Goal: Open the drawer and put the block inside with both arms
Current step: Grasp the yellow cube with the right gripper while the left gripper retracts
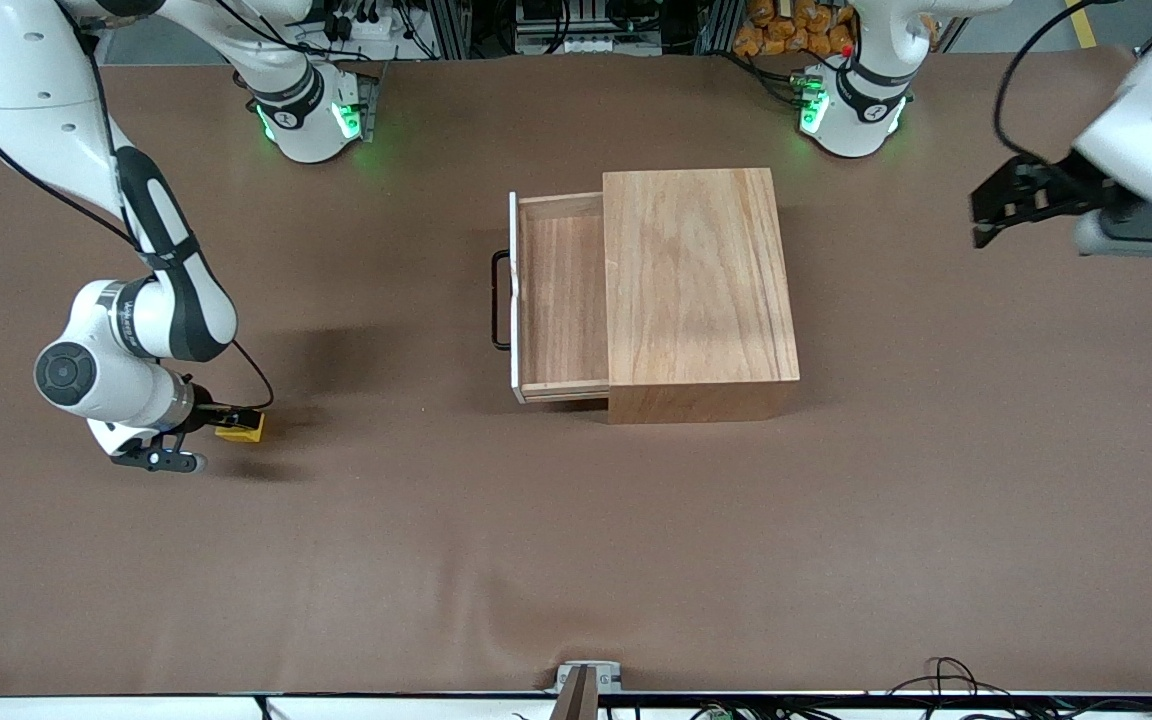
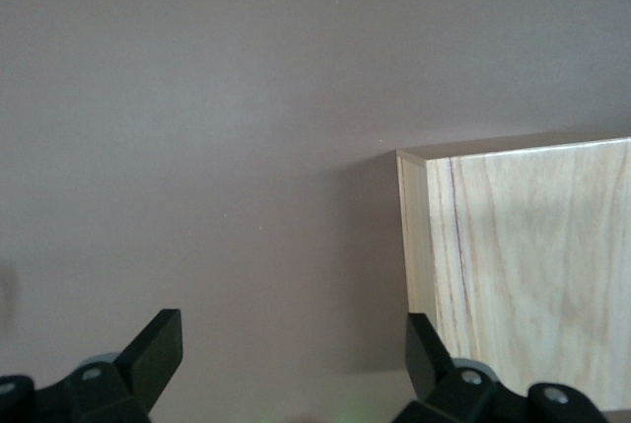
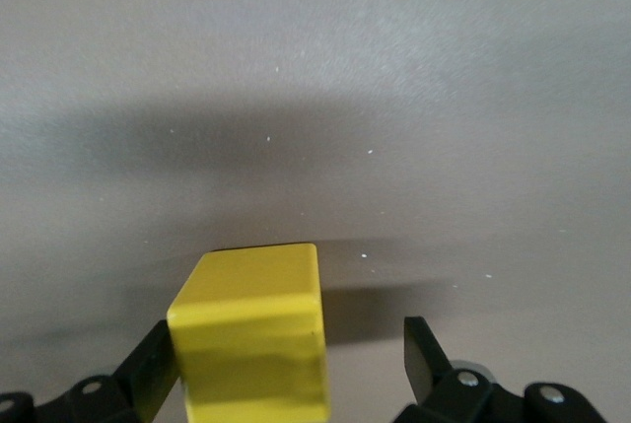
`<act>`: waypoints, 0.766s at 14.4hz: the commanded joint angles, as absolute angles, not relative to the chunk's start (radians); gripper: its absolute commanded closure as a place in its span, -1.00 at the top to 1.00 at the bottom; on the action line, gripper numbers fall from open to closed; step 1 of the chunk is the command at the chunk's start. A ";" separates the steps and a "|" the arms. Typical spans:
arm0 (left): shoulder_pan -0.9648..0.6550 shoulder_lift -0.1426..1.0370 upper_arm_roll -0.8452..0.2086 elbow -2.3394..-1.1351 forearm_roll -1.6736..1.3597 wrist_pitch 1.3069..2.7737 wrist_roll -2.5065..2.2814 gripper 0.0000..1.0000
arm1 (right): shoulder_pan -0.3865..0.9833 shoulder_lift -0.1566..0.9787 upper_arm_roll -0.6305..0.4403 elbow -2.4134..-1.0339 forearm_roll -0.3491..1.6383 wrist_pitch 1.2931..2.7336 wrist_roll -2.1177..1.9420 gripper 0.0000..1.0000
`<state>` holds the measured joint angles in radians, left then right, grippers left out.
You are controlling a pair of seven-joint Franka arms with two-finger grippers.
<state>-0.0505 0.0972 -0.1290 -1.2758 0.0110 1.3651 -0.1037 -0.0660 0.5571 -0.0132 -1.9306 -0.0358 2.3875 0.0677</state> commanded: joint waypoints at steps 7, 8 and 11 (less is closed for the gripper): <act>0.038 -0.105 -0.141 -1.575 -0.067 1.445 -0.138 1.00 | -0.080 0.474 0.006 -1.921 -0.008 2.340 0.067 -0.61; 0.038 -0.141 -0.141 -1.622 -0.069 1.466 -0.138 1.00 | -0.078 0.441 0.006 -1.913 -0.008 2.297 0.067 -0.66; 0.040 -0.141 -0.130 -1.629 -0.043 1.473 -0.114 1.00 | -0.078 0.333 0.006 -1.891 -0.008 2.160 0.036 -0.67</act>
